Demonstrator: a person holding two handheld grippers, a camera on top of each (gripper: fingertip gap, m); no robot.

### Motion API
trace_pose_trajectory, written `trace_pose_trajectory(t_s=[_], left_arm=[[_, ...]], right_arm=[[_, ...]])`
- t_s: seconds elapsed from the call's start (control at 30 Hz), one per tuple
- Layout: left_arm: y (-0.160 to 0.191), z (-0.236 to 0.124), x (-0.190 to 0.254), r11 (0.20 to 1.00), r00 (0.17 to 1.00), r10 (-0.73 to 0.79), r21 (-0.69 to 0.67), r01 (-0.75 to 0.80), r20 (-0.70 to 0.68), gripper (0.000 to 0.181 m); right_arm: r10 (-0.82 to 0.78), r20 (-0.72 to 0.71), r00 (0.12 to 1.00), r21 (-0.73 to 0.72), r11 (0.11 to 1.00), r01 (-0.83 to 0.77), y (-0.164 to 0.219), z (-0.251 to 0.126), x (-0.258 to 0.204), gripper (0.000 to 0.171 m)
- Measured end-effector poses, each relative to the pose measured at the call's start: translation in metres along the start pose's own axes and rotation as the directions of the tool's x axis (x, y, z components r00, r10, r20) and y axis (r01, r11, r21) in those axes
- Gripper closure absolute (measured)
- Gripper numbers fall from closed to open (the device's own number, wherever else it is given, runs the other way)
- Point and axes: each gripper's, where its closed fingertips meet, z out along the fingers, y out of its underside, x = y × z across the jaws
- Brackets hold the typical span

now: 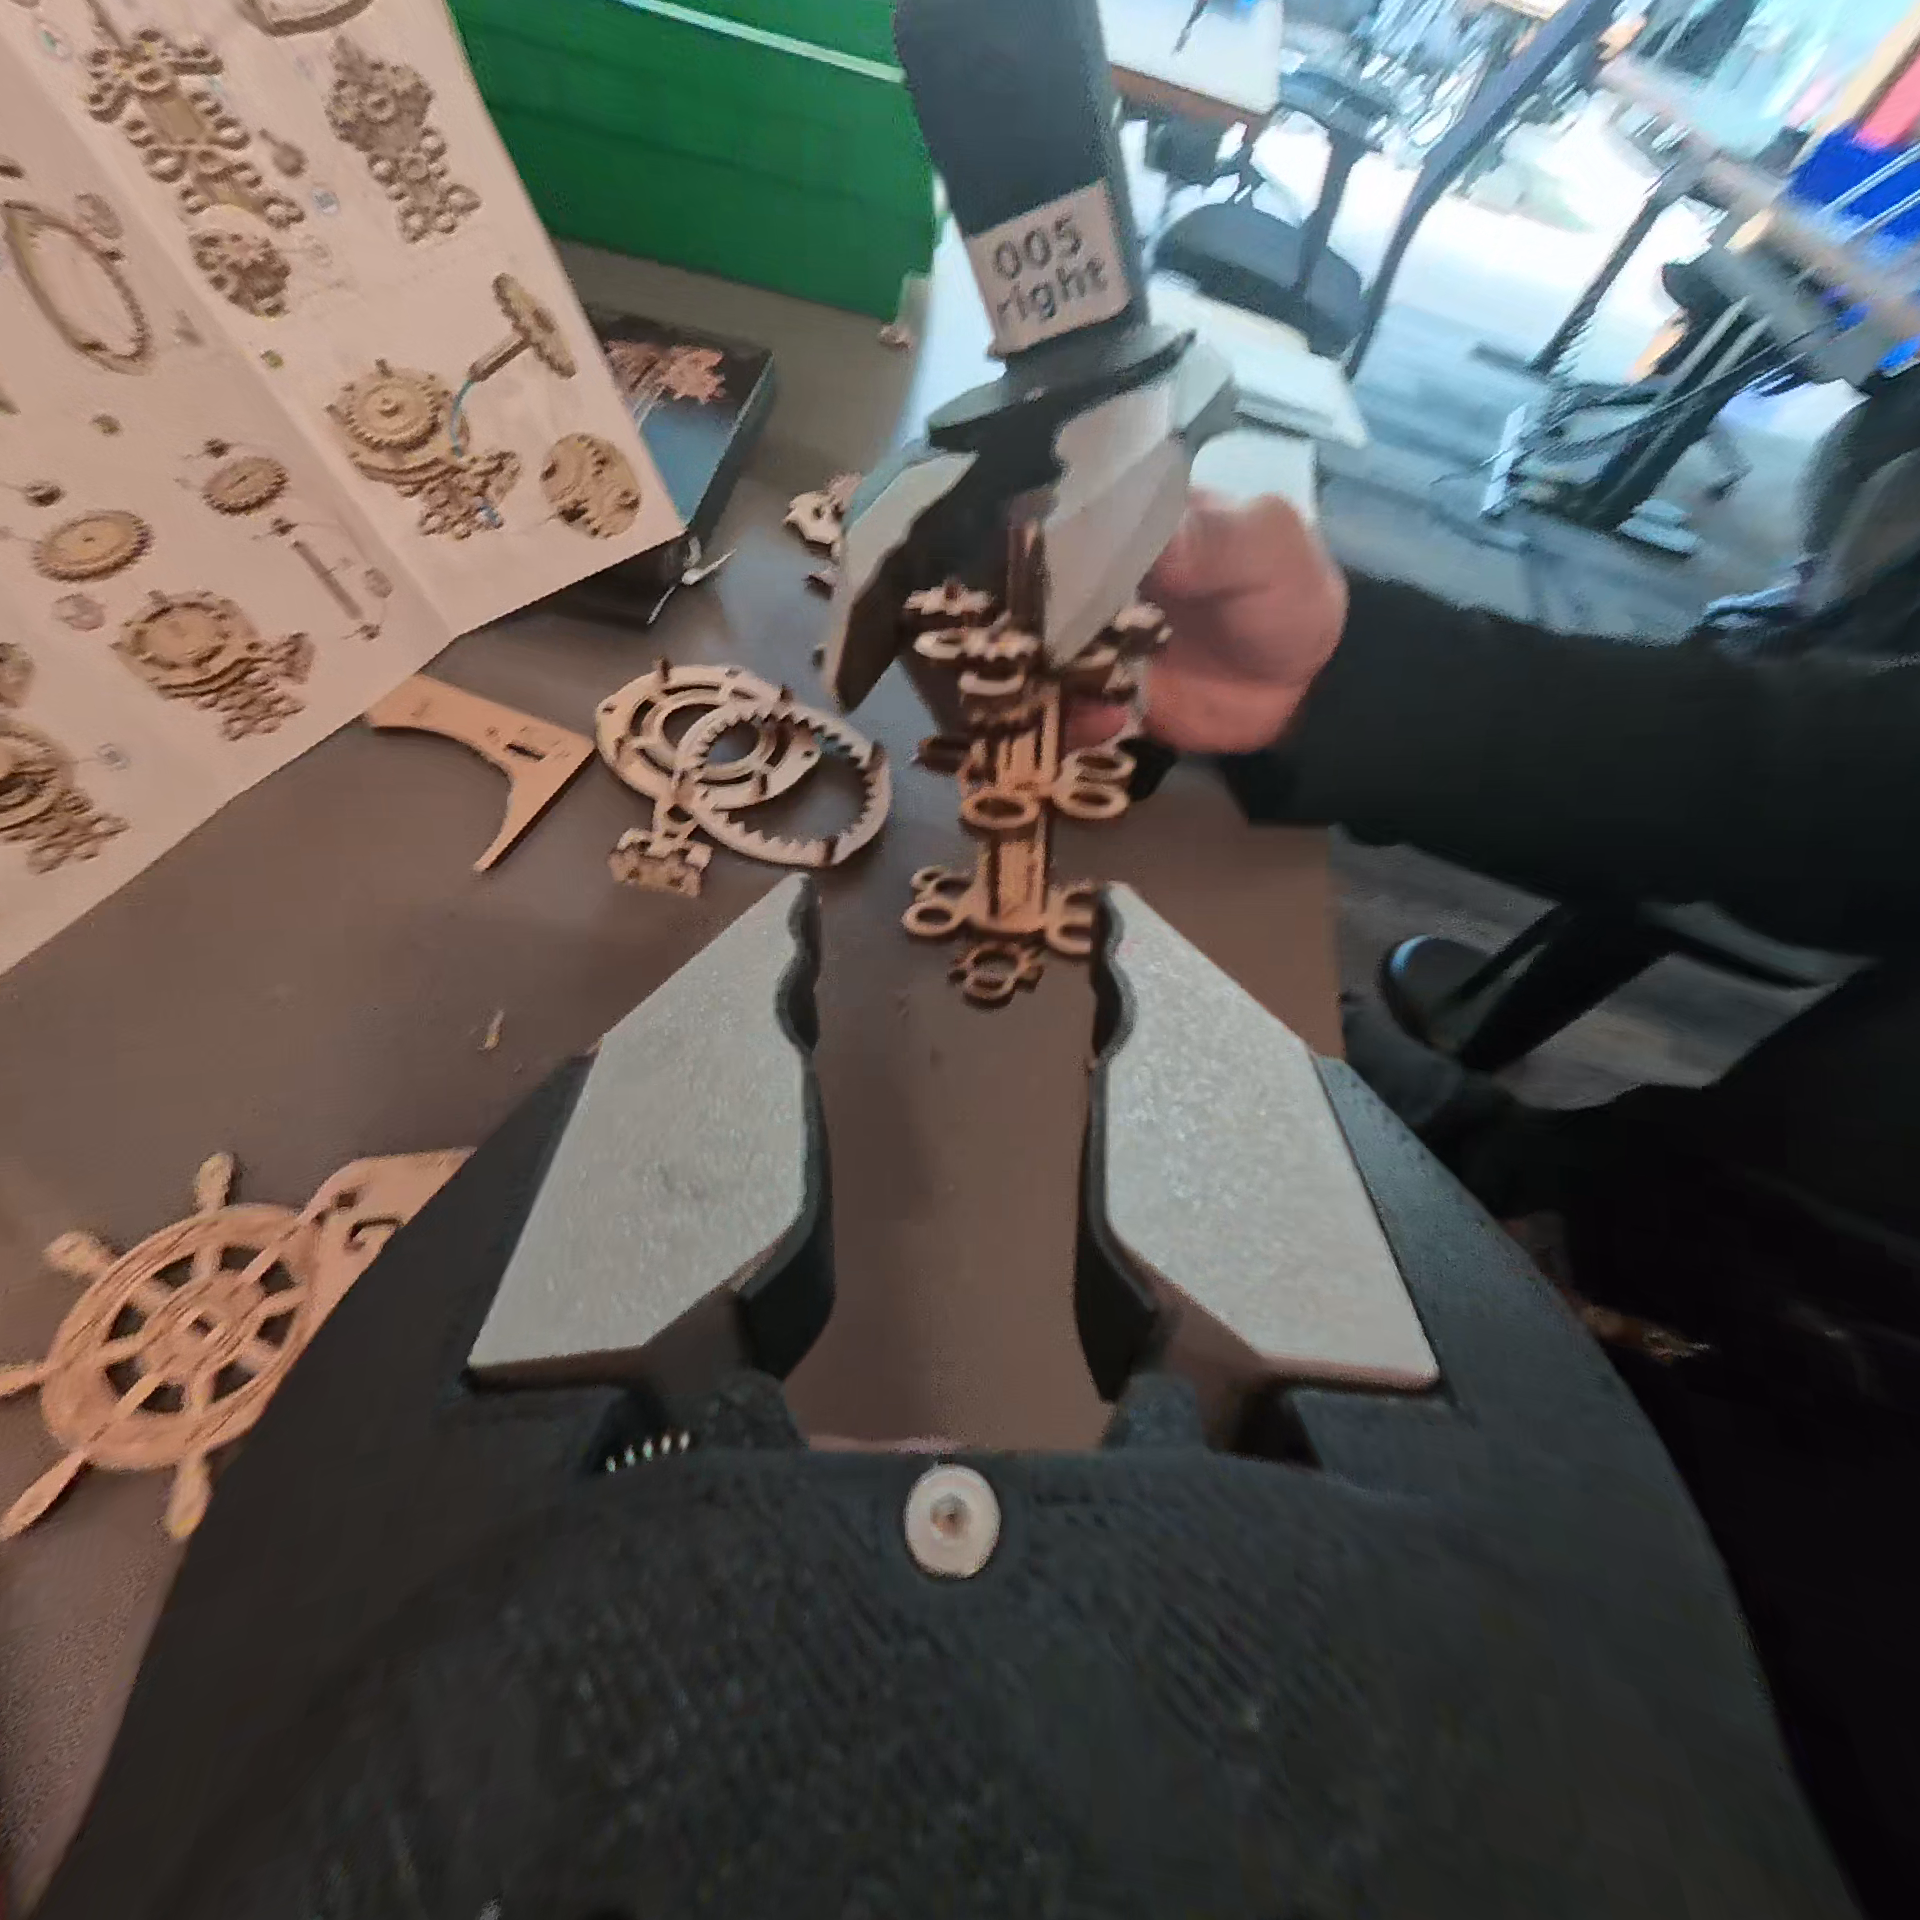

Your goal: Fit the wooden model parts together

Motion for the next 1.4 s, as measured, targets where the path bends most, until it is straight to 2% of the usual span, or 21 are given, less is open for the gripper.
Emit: trace_pose_trajectory(t_s=[0.13,0.2,0.23,0.3,0.5,0.6,0.63,0.67,0.7,0.77,0.87,1.17,1.3,1.4], left_arm=[[-0.011,0.011,0.006,0.997,0.991,-0.058,0.033,0.063,-0.124,0.144],[-0.014,0.015,0.007,0.996,0.984,-0.066,0.048,0.075,-0.165,0.161],[-0.015,0.016,0.007,0.995,0.981,-0.067,0.057,0.079,-0.181,0.176],[-0.015,0.017,0.003,0.994,0.977,-0.073,0.064,0.088,-0.199,0.181],[-0.012,0.013,-0.010,0.987,0.972,-0.109,0.095,0.131,-0.206,0.181],[-0.008,0.015,0.002,0.979,0.938,-0.157,0.077,0.189,-0.308,0.181],[-0.009,0.015,0.008,0.972,0.913,-0.185,0.072,0.225,-0.364,0.172],[-0.011,0.015,0.012,0.963,0.889,-0.212,0.069,0.261,-0.407,0.154],[-0.014,0.016,0.012,0.955,0.876,-0.231,0.072,0.286,-0.423,0.150],[-0.018,0.018,0.004,0.951,0.892,-0.224,0.113,0.288,-0.392,0.164],[-0.016,0.020,0.003,0.960,0.908,-0.198,0.112,0.255,-0.369,0.170],[-0.015,0.023,0.003,0.970,0.935,-0.154,0.129,0.204,-0.320,0.171],[-0.010,0.022,-0.008,0.982,0.968,-0.122,0.118,0.151,-0.220,0.171],[-0.007,0.022,-0.007,0.992,0.986,-0.052,0.105,0.069,-0.159,0.171]], right_arm=[[-0.039,-0.059,0.998,-0.014,0.999,0.038,0.002,-0.001,0.007,0.137],[-0.032,-0.047,0.998,-0.022,0.999,0.031,0.004,0.000,0.005,0.137],[-0.028,-0.037,0.999,-0.026,0.999,0.027,0.006,0.001,0.004,0.136],[-0.024,-0.057,0.998,-0.021,1.000,0.022,0.005,-0.001,0.007,0.136],[-0.034,-0.096,0.995,-0.045,0.999,0.030,0.007,-0.006,0.012,0.136],[-0.052,-0.118,0.992,-0.042,0.998,0.047,0.005,-0.006,0.014,0.137],[-0.051,-0.118,0.992,-0.043,0.998,0.046,0.005,-0.005,0.014,0.137],[-0.047,-0.119,0.992,-0.045,0.998,0.042,0.006,-0.004,0.014,0.137],[-0.046,-0.116,0.992,-0.048,0.998,0.041,0.007,-0.003,0.014,0.137],[-0.053,-0.109,0.993,-0.056,0.997,0.047,0.008,-0.001,0.012,0.137],[-0.053,-0.110,0.992,-0.045,0.998,0.048,0.007,-0.002,0.012,0.138],[-0.052,-0.115,0.992,-0.044,0.998,0.047,0.007,-0.003,0.012,0.139],[-0.081,-0.164,0.983,-0.045,0.996,0.074,0.003,-0.012,0.017,0.135],[-0.111,-0.223,0.969,-0.113,0.990,0.087,-0.002,-0.018,0.013,0.131]])
